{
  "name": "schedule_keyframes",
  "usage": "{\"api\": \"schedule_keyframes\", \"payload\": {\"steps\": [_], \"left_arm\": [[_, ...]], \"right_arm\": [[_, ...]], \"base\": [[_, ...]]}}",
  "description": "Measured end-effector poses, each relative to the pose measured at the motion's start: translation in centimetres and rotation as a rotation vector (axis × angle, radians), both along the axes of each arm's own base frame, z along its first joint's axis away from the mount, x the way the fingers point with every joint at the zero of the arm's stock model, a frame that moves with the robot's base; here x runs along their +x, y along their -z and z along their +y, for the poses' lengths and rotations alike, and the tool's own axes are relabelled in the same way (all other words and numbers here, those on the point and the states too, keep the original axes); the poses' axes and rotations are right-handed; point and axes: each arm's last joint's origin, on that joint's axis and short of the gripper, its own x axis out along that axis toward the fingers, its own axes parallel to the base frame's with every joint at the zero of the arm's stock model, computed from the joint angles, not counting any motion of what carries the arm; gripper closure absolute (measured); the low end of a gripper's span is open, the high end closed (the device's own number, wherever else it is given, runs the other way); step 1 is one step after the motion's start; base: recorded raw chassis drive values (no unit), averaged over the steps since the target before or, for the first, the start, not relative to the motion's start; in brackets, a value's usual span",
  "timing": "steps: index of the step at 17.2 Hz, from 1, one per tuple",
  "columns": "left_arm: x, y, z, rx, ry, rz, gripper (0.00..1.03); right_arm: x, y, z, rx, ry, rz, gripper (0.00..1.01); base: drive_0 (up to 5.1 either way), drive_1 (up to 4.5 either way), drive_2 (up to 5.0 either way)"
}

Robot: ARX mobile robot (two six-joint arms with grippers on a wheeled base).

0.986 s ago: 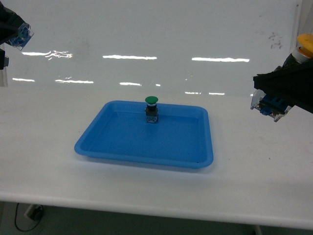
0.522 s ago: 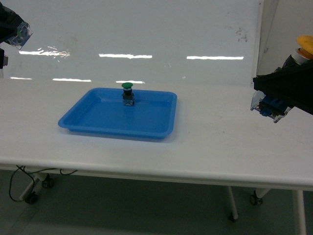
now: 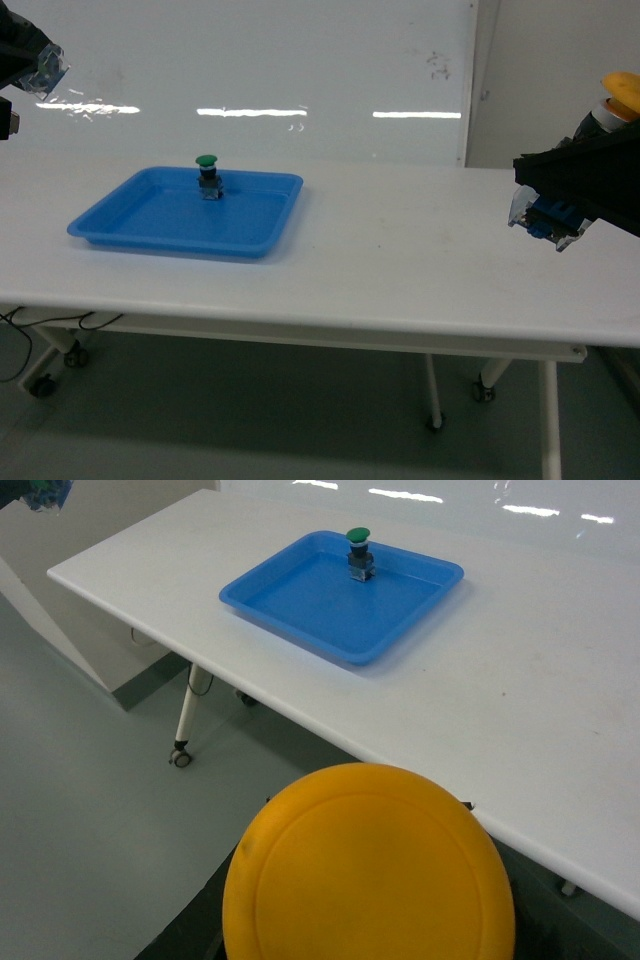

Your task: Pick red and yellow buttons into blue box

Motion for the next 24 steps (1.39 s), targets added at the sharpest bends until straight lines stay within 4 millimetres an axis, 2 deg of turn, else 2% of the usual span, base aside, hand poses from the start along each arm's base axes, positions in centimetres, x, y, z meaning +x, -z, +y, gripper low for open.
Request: {"api": "schedule_keyframes", "payload": {"steps": [24], "left_arm": [[-0.02, 0.02, -0.02, 0.0, 0.001, 0.002, 0.8]], "right_arm": [[0.0, -0.01, 0.01, 0.0, 0.001, 0.0, 0.6]], "base": [[4.8, -3.43, -1.3]]}}
